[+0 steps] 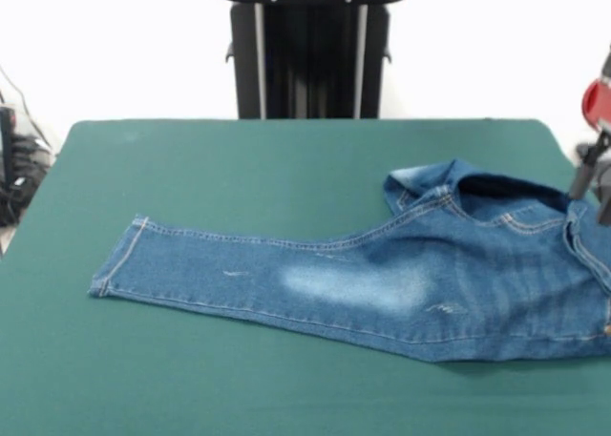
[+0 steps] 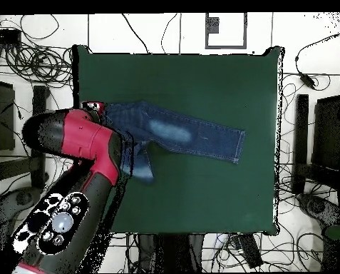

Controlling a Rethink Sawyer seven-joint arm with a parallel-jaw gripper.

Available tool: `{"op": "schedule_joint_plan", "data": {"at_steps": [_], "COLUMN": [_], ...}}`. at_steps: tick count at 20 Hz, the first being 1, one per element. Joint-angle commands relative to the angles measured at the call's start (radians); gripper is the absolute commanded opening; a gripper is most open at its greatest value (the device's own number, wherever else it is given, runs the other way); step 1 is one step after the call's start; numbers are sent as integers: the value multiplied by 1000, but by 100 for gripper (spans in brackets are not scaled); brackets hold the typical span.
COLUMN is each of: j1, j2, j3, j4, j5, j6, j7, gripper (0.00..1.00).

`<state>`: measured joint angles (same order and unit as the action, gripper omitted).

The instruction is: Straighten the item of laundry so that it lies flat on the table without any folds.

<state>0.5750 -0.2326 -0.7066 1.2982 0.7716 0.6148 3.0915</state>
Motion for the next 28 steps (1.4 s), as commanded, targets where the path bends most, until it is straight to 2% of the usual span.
{"op": "schedule_joint_plan", "data": {"at_steps": [1, 6, 14, 21, 28], "j1": [-33, -48, -131, -166, -157], "j2": [-203, -302, -450, -483, -460], "j3": [85, 83, 185, 240, 232], "j4": [240, 285, 518, 609, 591], "j5": [-68, -132, -227, -328, -407], "j6": [53, 107, -72, -205, -222], "j7": [-6, -40, -174, -129, -44], "gripper": [100, 100, 100, 100, 100]}}
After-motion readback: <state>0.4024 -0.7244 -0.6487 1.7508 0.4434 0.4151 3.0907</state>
